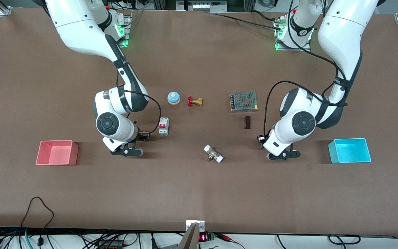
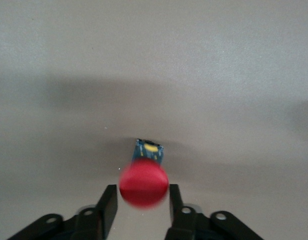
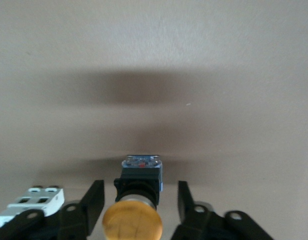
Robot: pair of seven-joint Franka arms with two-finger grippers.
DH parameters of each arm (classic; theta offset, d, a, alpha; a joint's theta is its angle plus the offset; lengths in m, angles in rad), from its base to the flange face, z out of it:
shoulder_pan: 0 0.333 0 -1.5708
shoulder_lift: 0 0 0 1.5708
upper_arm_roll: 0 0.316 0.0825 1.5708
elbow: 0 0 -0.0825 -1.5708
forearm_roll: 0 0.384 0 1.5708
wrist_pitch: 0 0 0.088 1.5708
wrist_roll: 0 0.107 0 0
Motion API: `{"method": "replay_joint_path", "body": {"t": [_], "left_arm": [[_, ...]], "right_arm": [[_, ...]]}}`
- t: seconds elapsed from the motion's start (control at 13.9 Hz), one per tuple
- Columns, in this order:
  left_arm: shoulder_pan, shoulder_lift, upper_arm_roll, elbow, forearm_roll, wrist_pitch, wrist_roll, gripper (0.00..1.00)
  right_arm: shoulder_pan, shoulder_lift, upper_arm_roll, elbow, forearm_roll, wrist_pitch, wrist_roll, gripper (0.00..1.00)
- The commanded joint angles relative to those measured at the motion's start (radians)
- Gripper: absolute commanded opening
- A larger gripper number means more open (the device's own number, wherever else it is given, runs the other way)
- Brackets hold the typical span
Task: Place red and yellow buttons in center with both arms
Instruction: 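Lower the yellow button with the right gripper while the left gripper lowers the red button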
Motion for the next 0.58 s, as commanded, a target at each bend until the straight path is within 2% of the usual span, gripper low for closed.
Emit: {"method": "replay_joint_path", "body": {"t": [0.0,0.14,0.5], "left_arm": [[0.008,-0.033,0.003,0.009,0.008,-0.009,-0.008,0.7],[0.03,-0.076,0.004,0.009,0.008,-0.014,0.001,0.84],[0.086,-0.182,0.004,0.013,0.011,-0.132,0.076,0.94]], "right_arm": [[0.002,-0.089,-0.003,-0.011,0.016,-0.031,0.069,1.0],[0.002,-0.161,-0.006,-0.01,0.015,-0.059,0.085,1.0],[-0.039,-0.325,-0.02,0.049,-0.005,-0.264,0.068,1.0]]}}
